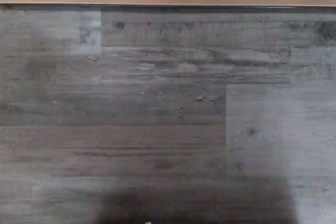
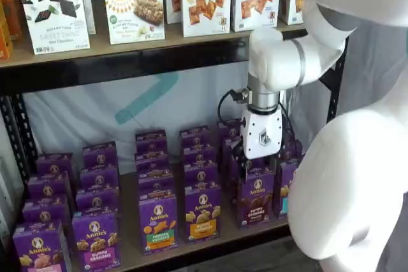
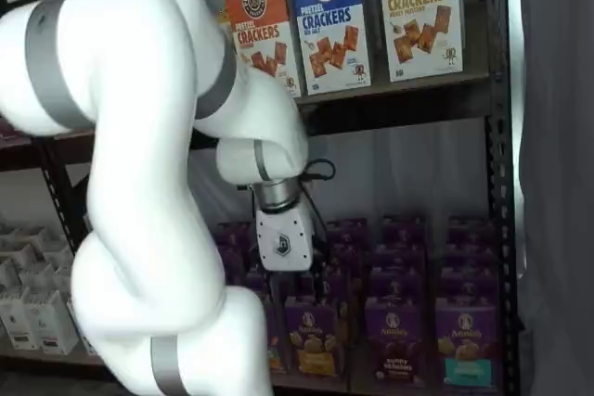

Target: Pick up the purple box with a brown patch in the center, on the bottom shelf, the fifth box from the left

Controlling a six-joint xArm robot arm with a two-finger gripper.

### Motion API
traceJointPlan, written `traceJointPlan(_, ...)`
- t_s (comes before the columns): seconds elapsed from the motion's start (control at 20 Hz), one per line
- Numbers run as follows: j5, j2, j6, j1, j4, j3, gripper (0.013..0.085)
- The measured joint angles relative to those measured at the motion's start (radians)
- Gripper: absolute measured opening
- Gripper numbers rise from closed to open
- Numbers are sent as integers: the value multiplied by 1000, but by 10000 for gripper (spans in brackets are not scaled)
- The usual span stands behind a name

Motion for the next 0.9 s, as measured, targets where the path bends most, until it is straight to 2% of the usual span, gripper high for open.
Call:
traceJointPlan(0.35, -115, 199, -35, -40, -6, -66, 850)
traceJointPlan(0.9, -257, 451, -82, -82, -2, -177, 850)
